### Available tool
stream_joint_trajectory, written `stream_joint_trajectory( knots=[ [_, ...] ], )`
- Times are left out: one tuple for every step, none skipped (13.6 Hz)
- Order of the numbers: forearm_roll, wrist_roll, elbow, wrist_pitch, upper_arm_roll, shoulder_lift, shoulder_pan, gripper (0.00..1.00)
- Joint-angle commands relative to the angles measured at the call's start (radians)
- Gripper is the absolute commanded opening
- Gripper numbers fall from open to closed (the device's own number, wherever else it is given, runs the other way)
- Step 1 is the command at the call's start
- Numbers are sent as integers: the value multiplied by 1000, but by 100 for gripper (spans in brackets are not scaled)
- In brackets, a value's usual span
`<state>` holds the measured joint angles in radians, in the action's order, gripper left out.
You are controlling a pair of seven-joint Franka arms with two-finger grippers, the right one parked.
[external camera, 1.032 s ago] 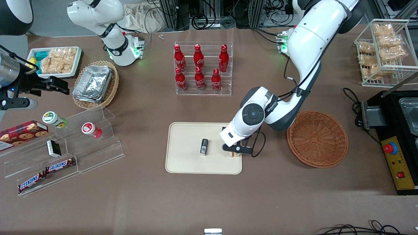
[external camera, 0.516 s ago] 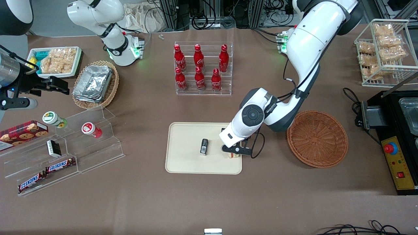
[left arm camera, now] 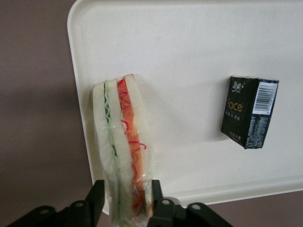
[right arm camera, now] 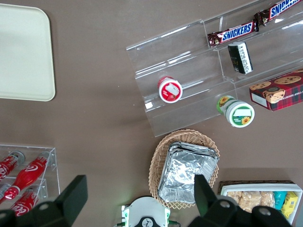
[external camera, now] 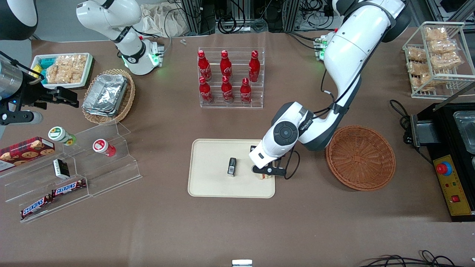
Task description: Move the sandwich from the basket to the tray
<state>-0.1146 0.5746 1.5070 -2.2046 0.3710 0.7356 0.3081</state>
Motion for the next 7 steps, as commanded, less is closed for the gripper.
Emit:
stream_joint_trajectory(
  knots=[
    [1,38,-22,40,-6,-5,11,100],
    [3,34,-28,86,-4,-19,3,100],
    [13,24,-33,133,-3,-34,-4,100],
    [44,19,-40,178,-4,-60,-16,99],
    [64,-2,-42,228,-3,-89,-38,99],
    [90,-48,-42,282,-3,-126,-56,99],
    [122,-89,-42,331,-6,-163,-76,99]
  ],
)
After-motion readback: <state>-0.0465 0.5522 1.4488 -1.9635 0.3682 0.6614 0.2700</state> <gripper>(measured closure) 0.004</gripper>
